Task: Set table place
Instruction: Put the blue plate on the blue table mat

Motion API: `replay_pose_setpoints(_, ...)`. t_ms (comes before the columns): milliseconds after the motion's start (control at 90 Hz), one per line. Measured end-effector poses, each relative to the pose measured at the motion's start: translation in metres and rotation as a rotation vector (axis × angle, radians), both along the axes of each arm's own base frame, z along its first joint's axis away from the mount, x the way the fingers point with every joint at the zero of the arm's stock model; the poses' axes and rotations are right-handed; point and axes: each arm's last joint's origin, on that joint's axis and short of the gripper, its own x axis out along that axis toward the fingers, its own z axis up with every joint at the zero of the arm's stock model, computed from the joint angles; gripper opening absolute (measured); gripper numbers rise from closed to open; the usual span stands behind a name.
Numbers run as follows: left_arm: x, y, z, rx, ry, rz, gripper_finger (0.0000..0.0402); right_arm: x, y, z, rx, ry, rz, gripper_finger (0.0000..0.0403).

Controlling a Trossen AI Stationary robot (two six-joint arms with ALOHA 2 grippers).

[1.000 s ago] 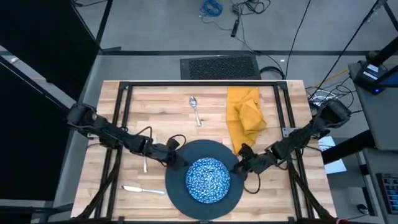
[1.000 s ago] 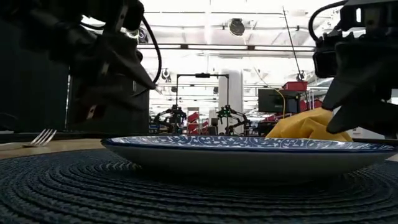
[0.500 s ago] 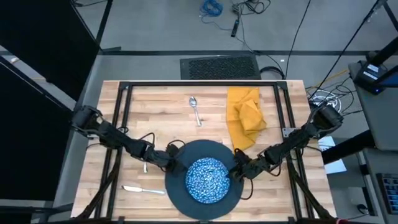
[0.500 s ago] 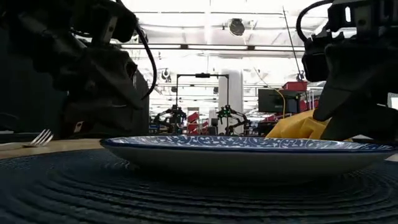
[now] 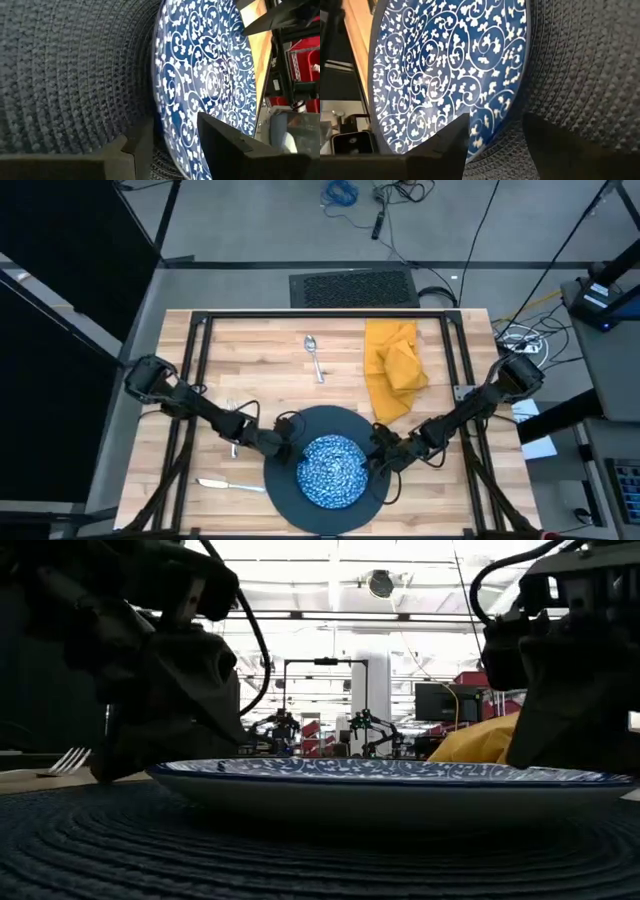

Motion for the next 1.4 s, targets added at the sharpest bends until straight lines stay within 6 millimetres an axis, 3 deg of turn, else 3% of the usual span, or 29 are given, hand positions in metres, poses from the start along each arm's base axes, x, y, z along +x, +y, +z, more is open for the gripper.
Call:
replay_pose_setpoints(133,0.004,0.001,0.003,-0.002,-0.008,0.007,0.0135,0.002,0.000,-0.001,-0.008,-0.017,0.016,0.0151)
replay_pose_setpoints(367,0.006,0.004,0.004,0.008,-0.011,-0.001,0.0131,0.003,-0.002,-0.001,-0.038,-0.029,0.029,0.0071)
replay_pose_setpoints(544,0.007,0.005,0.005,0.008,-0.026,-0.006,0.0073,0.008,-0.001,0.005,-0.048,-0.105,0.006,0.0012)
replay_pose_setpoints(689,0.010,0.003,0.008,0.016,-0.034,-0.031,0.0010,0.011,-0.003,0.007,-0.046,-0.146,0.016,0.0010)
replay_pose_setpoints(856,0.013,0.000,0.012,-0.012,-0.034,-0.085,0.0004,0.013,-0.001,0.010,-0.031,-0.154,0.029,0.0004)
replay_pose_setpoints(1156,0.012,-0.005,0.017,-0.025,0.006,-0.150,0.0001,0.032,0.010,0.032,-0.117,-0.105,0.096,0.0002)
replay_pose_setpoints(1400,0.006,0.004,0.037,0.030,-0.002,-0.166,0.0001,0.046,0.008,0.050,-0.210,-0.096,0.133,0.0002)
